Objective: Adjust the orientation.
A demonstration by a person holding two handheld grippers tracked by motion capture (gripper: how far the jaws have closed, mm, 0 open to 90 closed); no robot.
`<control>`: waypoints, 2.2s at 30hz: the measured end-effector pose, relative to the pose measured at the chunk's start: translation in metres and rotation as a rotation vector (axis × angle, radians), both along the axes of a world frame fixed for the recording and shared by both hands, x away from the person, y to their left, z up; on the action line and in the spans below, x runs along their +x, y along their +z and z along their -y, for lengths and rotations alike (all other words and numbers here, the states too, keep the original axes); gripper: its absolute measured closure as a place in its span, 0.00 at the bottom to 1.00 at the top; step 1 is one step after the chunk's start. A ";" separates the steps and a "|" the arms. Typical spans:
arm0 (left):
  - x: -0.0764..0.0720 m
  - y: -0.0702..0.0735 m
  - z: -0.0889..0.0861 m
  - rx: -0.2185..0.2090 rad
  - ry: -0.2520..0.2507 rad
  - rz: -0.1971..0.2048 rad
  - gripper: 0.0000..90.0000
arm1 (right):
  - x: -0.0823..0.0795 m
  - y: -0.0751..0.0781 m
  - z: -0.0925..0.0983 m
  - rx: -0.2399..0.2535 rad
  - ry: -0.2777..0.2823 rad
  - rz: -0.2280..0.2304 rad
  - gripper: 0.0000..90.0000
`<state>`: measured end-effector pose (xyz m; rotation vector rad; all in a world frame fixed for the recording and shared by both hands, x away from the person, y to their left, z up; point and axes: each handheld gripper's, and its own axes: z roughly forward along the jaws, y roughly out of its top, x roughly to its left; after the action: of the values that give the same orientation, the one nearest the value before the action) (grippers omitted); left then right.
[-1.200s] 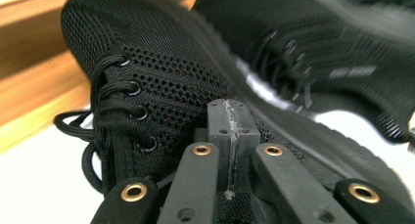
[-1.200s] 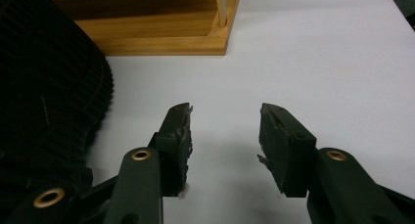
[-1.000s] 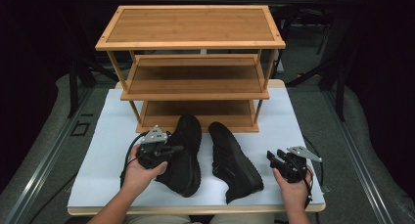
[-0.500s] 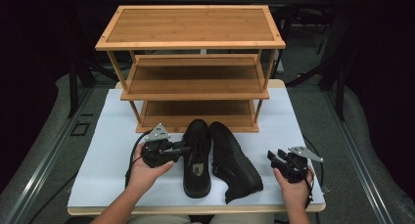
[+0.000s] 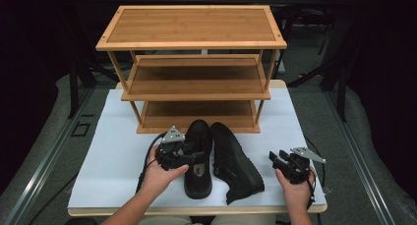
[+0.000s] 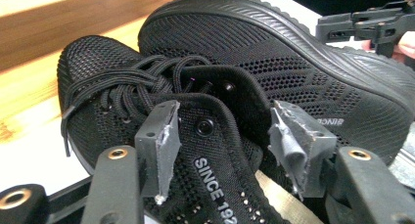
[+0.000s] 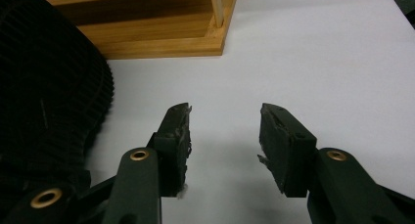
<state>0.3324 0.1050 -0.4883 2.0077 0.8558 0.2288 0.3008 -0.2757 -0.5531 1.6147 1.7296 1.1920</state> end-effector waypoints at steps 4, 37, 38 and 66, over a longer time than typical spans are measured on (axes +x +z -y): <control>-0.002 -0.001 -0.002 0.005 0.002 0.005 0.48 | 0.000 0.000 0.000 0.000 0.003 -0.001 0.60; -0.006 -0.001 -0.020 0.037 0.063 -0.038 0.75 | 0.000 0.000 0.000 0.017 0.005 -0.001 0.60; -0.007 0.000 -0.021 0.043 0.058 -0.033 0.79 | 0.000 0.000 0.000 0.017 0.004 0.001 0.60; 0.001 0.010 -0.030 0.075 0.078 -0.036 0.99 | 0.000 0.000 -0.001 0.015 0.004 -0.009 0.60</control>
<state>0.3333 0.1351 -0.4784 2.0552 0.9624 0.2727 0.3004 -0.2751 -0.5531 1.6286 1.7348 1.2042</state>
